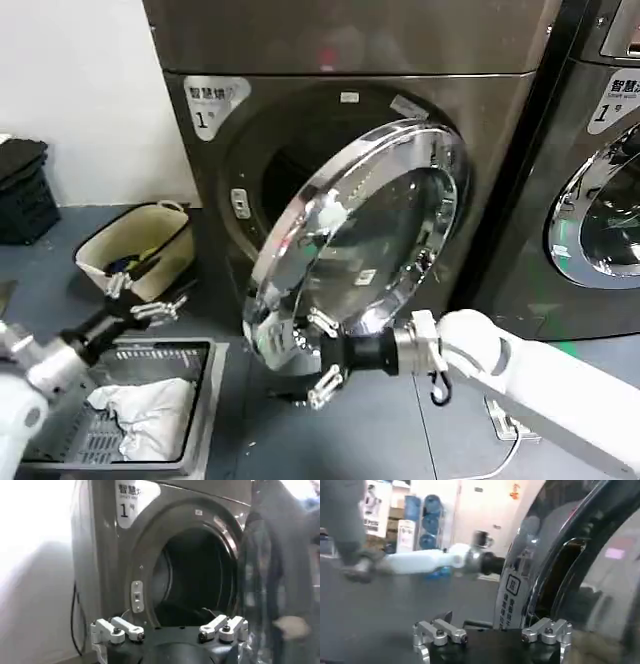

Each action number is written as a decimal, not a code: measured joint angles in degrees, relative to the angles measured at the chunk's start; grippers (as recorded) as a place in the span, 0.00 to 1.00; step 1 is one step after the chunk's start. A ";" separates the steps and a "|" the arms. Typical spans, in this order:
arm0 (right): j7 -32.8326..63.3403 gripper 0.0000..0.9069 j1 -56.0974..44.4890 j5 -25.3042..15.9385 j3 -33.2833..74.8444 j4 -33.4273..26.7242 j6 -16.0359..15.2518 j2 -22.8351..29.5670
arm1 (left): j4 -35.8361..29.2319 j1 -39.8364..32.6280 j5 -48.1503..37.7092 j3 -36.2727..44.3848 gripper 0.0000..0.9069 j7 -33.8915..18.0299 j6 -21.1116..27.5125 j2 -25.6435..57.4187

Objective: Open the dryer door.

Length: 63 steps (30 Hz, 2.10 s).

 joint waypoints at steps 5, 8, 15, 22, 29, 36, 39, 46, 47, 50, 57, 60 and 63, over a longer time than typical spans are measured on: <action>-0.24 1.00 -2.96 0.18 3.72 0.98 0.40 -1.79 | 3.94 -6.00 -0.34 5.34 1.00 2.06 0.08 3.14; -0.80 1.00 -6.62 0.19 7.69 1.86 0.77 -3.30 | 5.79 -9.62 0.28 9.11 1.00 3.59 -0.24 4.62; -1.38 1.00 -19.67 0.26 21.39 4.13 1.79 -7.13 | 9.84 -19.98 2.45 21.19 1.00 7.81 -2.18 5.68; -1.44 1.00 -35.77 0.34 38.14 5.95 2.52 -7.81 | 13.53 -30.35 3.67 32.69 1.00 11.71 -3.95 3.99; -1.28 1.00 -53.68 -0.10 57.30 6.92 5.19 -5.46 | 15.99 -37.93 4.12 40.98 1.00 12.59 -4.85 1.02; -0.55 1.00 -70.32 -2.04 74.70 7.81 8.93 1.16 | 17.09 -41.95 4.20 45.92 1.00 12.51 -4.93 -1.97; 1.66 1.00 -76.25 -2.78 80.57 7.83 11.30 4.95 | 17.14 -42.59 4.20 47.19 1.00 12.52 -5.16 -3.14; 10.03 1.00 -87.11 -6.83 91.93 7.38 13.69 13.83 | 17.08 -43.67 4.19 48.81 1.00 12.29 -5.79 -5.27; 11.41 1.00 -88.39 -7.46 93.66 7.28 13.52 15.20 | 16.95 -43.75 4.20 48.94 1.00 12.26 -5.88 -5.59; 15.17 1.00 -90.87 -10.20 97.53 6.82 13.05 18.81 | 16.79 -44.10 4.20 49.45 1.00 12.13 -6.06 -6.33; 24.38 1.00 -94.41 -14.65 105.13 4.92 11.00 27.64 | 17.23 -44.98 4.74 50.95 1.00 11.71 -6.10 -8.43; 27.79 1.00 -94.81 -15.80 108.18 3.71 9.54 31.31 | 17.62 -45.34 5.04 51.72 1.00 11.28 -6.25 -9.63; 30.97 1.00 -94.66 -17.17 110.94 2.26 7.51 34.84 | 18.14 -45.74 5.42 52.54 1.00 10.79 -6.37 -10.98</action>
